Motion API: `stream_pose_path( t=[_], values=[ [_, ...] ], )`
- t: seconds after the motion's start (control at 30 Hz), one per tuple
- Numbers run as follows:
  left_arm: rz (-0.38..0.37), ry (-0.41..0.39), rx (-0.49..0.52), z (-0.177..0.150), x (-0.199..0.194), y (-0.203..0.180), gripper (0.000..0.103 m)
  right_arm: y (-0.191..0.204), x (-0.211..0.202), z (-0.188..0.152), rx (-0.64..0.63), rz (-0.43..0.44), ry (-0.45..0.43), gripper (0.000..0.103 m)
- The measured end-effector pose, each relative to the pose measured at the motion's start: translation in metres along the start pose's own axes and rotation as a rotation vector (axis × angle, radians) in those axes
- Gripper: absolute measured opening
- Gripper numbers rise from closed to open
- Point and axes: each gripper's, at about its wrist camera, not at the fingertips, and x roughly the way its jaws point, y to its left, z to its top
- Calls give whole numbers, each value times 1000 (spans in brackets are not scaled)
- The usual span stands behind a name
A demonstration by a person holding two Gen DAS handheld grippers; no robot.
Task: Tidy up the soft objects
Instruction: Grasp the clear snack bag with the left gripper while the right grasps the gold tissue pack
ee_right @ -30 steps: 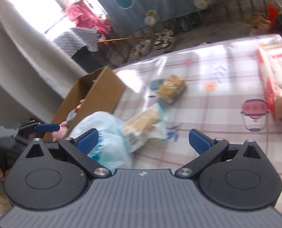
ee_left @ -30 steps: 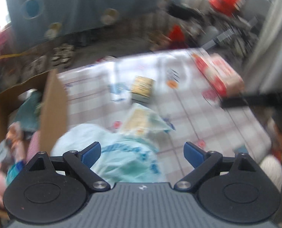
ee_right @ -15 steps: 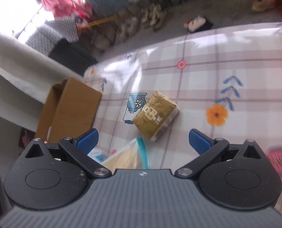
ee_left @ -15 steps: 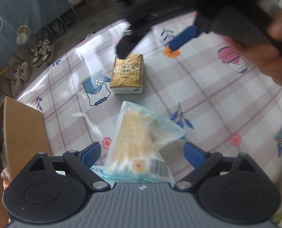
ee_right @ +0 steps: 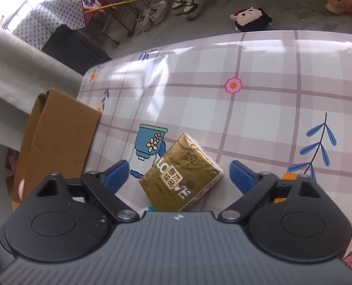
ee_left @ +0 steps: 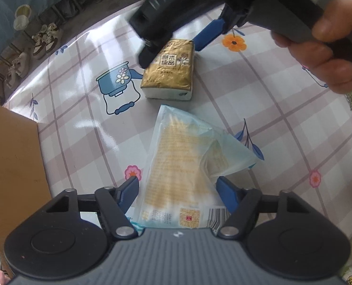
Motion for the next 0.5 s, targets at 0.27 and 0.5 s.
stream_pose_path(
  t=[0.27, 0.5],
  values=[
    [-9, -1, -33, 1, 0, -2, 47, -13, -7, -11, -59, -13, -30, 45],
    [4, -2, -20, 0, -10, -20, 44, -41, -31, -35, -25, 9, -37, 39]
  ],
)
